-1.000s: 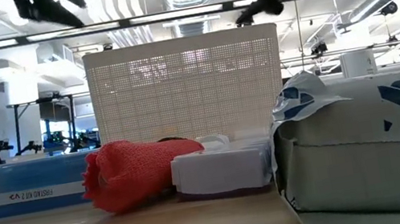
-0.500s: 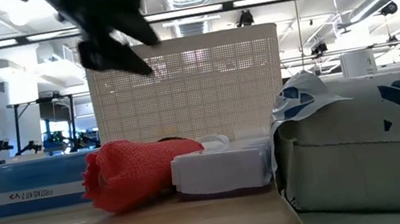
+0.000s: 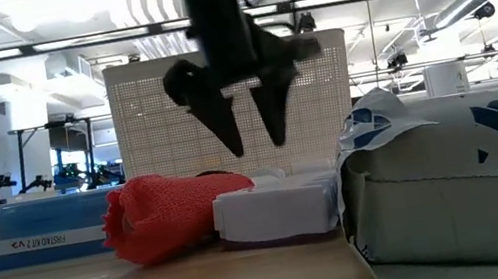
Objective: Pick & place medical supplies in basket/bin
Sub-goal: Put the white and blue bottle into the white bin
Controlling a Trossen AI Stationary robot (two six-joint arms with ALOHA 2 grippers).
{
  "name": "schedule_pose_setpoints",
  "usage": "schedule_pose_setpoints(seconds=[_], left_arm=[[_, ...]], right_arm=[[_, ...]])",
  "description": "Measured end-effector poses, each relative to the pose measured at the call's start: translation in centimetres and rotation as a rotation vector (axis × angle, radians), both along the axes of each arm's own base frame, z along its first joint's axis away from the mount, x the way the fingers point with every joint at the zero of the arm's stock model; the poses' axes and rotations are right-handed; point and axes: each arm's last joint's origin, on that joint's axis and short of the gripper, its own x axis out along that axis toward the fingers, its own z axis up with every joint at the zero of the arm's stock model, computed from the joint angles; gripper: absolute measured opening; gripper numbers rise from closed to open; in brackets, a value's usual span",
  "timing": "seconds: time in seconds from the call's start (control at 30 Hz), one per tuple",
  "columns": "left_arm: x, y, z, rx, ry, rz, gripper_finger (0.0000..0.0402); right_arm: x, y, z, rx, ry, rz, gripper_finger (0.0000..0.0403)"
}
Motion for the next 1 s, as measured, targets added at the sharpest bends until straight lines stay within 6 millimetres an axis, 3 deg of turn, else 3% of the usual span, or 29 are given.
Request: schedule_pose_setpoints(seconds=[0.17,0.37,0.6,0.83,1.0], left_arm=[[1.9,0.0,-1.5,-0.033,0.04,0.008,0.0258],[1.6,1.2,-2.6,-0.062,0.064,0.112,0.0257],[0.6,1.6,-2.1,-0.068,0.135,0.206,0.0257],[-0.5,1.4,0.0,0.022,0.104,0.325,0.0257],[-0.2,1.9,-1.3,0.04,0.09,0.364,0.0258]], right_arm=[[-1.1,0.5,-1.1,0.003,0.006,-0.001,0.0372],[-1.9,0.8,-1.7,-0.003,-0.008,0.0,0.0373],[-2.5,1.1,-1.8,-0.011,-0.022,0.003,0.0373],[-2.5,1.0,-1.7,-0.041,-0.026,0.001,0.0373],[-2.5,1.0,-1.7,-0.05,-0.025,0.003,0.0373]])
